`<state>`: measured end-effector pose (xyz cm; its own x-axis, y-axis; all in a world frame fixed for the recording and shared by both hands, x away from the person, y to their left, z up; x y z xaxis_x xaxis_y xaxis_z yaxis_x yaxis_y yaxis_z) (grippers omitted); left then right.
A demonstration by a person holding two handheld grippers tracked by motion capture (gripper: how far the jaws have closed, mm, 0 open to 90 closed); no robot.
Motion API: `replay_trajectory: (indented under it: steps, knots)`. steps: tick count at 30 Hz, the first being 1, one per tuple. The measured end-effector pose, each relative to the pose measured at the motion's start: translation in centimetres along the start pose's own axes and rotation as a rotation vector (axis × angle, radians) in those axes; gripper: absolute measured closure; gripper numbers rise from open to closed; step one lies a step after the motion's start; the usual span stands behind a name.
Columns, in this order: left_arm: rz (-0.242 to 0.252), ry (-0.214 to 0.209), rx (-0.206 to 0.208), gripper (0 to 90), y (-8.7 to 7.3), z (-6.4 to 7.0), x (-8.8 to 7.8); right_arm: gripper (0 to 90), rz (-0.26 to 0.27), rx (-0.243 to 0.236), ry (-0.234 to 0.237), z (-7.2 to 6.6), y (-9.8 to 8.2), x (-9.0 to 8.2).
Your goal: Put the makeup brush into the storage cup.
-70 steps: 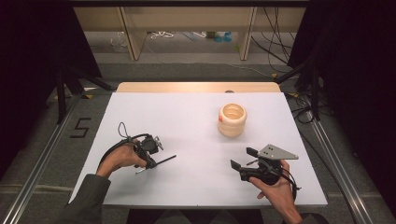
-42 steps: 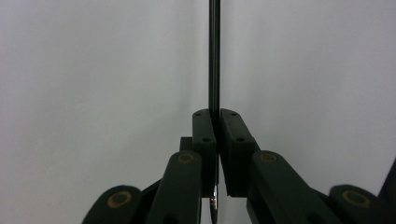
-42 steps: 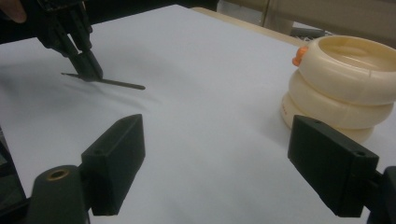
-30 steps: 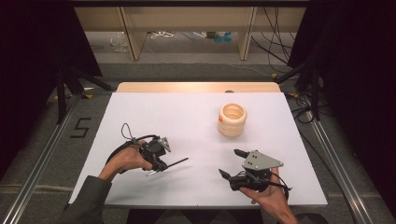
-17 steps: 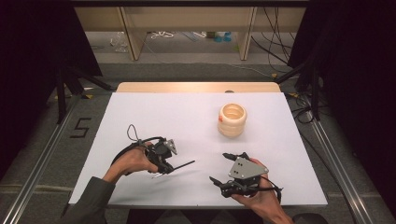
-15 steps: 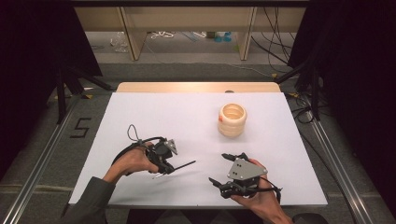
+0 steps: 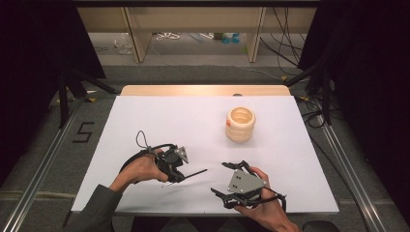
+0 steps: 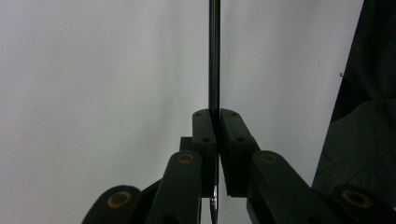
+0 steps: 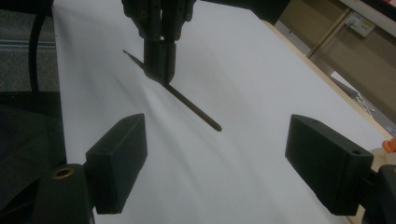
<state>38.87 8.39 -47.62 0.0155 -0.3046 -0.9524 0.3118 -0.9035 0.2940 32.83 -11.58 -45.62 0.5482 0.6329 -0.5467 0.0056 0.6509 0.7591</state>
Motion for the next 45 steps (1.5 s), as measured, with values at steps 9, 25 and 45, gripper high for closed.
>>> replay_trajectory:
  steps: [9, 25, 45]
  knots:
    - [0.009, -0.014, 0.025, 85.1, 0.9, 1.0, 0.1, 26.0, -0.033, -0.112, 0.032, -0.6, 0.4, 1.2]
    - [-0.015, -0.034, 0.072, 85.0, 1.5, 2.1, 0.1, 32.3, -0.095, -0.33, 0.078, -1.9, 0.9, 3.5]
    - [-0.024, -0.053, 0.072, 85.0, 1.7, 2.5, 0.2, 42.5, -0.191, -0.509, 0.056, -2.2, 0.6, 5.2]
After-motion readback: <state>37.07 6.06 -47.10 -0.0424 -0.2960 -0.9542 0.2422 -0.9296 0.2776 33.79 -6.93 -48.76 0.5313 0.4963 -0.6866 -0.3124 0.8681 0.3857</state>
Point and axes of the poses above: each handheld gripper's, and its own axes: x roughly forward along the jaws, y roughly out of its top, z roughly to its right, the point moved 5 cm from there along x, roughly forward along the jaws, and after that the axes turned 5 degrees about -z, right-handed, at the moved point
